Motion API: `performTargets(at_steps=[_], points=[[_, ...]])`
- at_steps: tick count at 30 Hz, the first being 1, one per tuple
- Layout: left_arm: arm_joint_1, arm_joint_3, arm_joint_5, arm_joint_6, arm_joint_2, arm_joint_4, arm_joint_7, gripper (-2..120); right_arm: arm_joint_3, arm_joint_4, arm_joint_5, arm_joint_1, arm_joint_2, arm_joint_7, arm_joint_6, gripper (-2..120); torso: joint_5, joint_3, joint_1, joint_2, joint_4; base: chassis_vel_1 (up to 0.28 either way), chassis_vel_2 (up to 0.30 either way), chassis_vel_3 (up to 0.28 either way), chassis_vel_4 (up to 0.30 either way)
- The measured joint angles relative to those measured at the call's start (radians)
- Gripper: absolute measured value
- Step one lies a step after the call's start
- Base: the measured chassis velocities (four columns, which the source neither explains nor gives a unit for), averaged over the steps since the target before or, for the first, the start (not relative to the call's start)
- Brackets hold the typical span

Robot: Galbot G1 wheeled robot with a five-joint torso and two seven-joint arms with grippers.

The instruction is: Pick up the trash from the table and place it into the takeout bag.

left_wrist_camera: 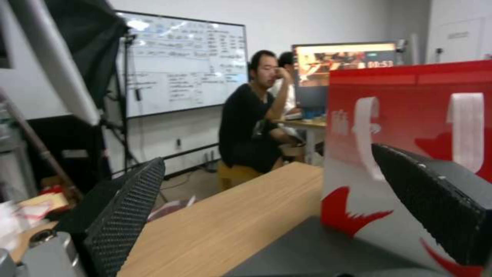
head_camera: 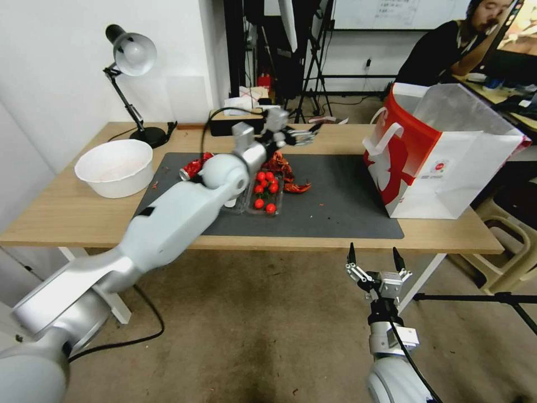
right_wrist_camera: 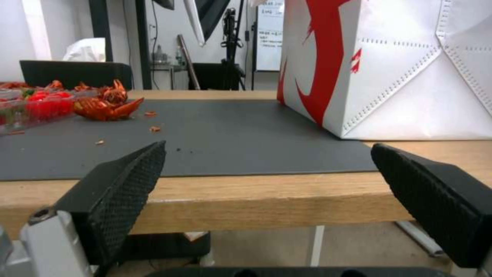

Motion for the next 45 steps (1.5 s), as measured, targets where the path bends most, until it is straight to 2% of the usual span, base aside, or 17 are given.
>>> performTargets(at_steps=[3, 11, 15, 16, 19, 21, 23, 25, 27, 28, 31, 33, 35, 40, 43, 45], points=[[0.073, -0.065, 0.024, 0.005, 0.042, -0.056, -0.015, 100, -0.004, -0.004, 0.000, 0.001, -0.002, 0.001, 0.000, 100, 0.0000, 0.000, 0.000, 0.000, 0.0001, 0.000, 0.000, 0.000, 0.000], [0.214, -0.165, 0.085, 0.007, 0.098, -0.140, -0.038, 100, -0.012, -0.012, 0.000, 0.000, -0.001, 0.002, 0.001, 100, 0.0001, 0.000, 0.000, 0.000, -0.0001, 0.000, 0.000, 0.000, 0.000], [0.366, -0.272, 0.152, 0.009, 0.131, -0.228, -0.055, 100, -0.016, -0.013, 0.000, -0.003, -0.002, 0.002, 0.003, 100, 0.0002, 0.000, 0.000, 0.000, 0.0000, 0.000, 0.000, 0.000, 0.000], [0.366, -0.272, 0.152, 0.009, 0.131, -0.228, -0.055, 100, -0.016, -0.013, 0.000, -0.003, -0.002, 0.002, 0.003, 100, 0.0002, 0.000, 0.000, 0.000, 0.0000, 0.000, 0.000, 0.000, 0.000], [0.491, -0.375, 0.213, 0.008, 0.150, -0.311, -0.076, 100, -0.020, -0.012, -0.001, -0.003, -0.001, 0.002, 0.004, 100, 0.0003, 0.000, 0.000, 0.000, 0.0002, 0.000, 0.000, 0.000, 0.000], [0.514, -0.393, 0.227, 0.007, 0.152, -0.327, -0.081, 100, -0.021, -0.011, -0.001, -0.002, -0.001, 0.002, 0.004, 100, 0.0005, 0.000, 0.000, 0.000, 0.0002, 0.000, 0.000, 0.000, 0.000], [0.610, -0.453, 0.272, 0.000, 0.157, -0.390, -0.113, 100, -0.022, -0.011, -0.001, -0.001, -0.001, 0.003, 0.005, 100, 0.0003, 0.000, 0.000, 0.000, -0.0001, 0.000, 0.000, 0.000, 0.000], [0.642, -0.469, 0.282, -0.002, 0.156, -0.409, -0.120, 100, -0.023, -0.011, -0.001, 0.000, -0.001, 0.003, 0.005, 100, 0.0004, 0.000, 0.000, 0.000, -0.0001, 0.000, 0.000, 0.000, 0.000], [0.747, -0.529, 0.314, -0.004, 0.149, -0.457, -0.135, 100, -0.023, -0.011, -0.001, 0.000, -0.001, 0.004, 0.007, 100, 0.0001, 0.000, 0.000, 0.000, 0.0001, 0.000, 0.000, 0.000, 0.000], [0.747, -0.529, 0.314, -0.004, 0.149, -0.457, -0.135, 100, -0.023, -0.011, -0.001, 0.000, -0.001, 0.004, 0.007, 100, 0.0001, 0.000, 0.000, 0.000, 0.0001, 0.000, 0.000, 0.000, 0.000], [0.868, -0.610, 0.359, -0.008, 0.140, -0.506, -0.146, 100, -0.022, -0.011, -0.001, 0.001, -0.002, 0.005, 0.010, 100, 0.0002, 0.000, 0.000, 0.000, 0.0000, 0.000, 0.000, 0.000, 0.000], [0.893, -0.631, 0.367, -0.009, 0.137, -0.517, -0.148, 100, -0.022, -0.011, 0.000, 0.000, -0.002, 0.005, 0.011, 100, 0.0002, 0.000, 0.000, 0.000, 0.0002, 0.000, 0.000, 0.000, 0.000], [0.979, -0.698, 0.387, -0.017, 0.127, -0.554, -0.151, 100, -0.021, -0.011, 0.000, 0.001, -0.001, 0.006, 0.013, 100, 0.0003, 0.000, 0.000, 0.000, 0.0000, 0.000, 0.000, 0.000, 0.000], [1.076, -0.774, 0.412, -0.031, 0.110, -0.585, -0.155, 100, -0.022, -0.008, 0.001, 0.004, 0.000, 0.006, 0.014, 100, 0.0004, 0.000, 0.000, 0.000, 0.0000, 0.000, 0.000, 0.000, 0.000], [1.171, -0.837, 0.438, -0.048, 0.086, -0.603, -0.180, 100, -0.023, -0.005, 0.001, 0.010, 0.001, 0.008, 0.015, 100, 0.0005, 0.000, 0.000, 0.000, 0.0000, 0.000, 0.000, 0.000, 0.000], [1.185, -0.845, 0.441, -0.051, 0.082, -0.604, -0.183, 100, -0.023, -0.004, 0.001, 0.010, 0.000, 0.008, 0.015, 100, 0.0003, 0.000, 0.000, 0.000, 0.0000, 0.000, 0.000, 0.000, 0.000]])
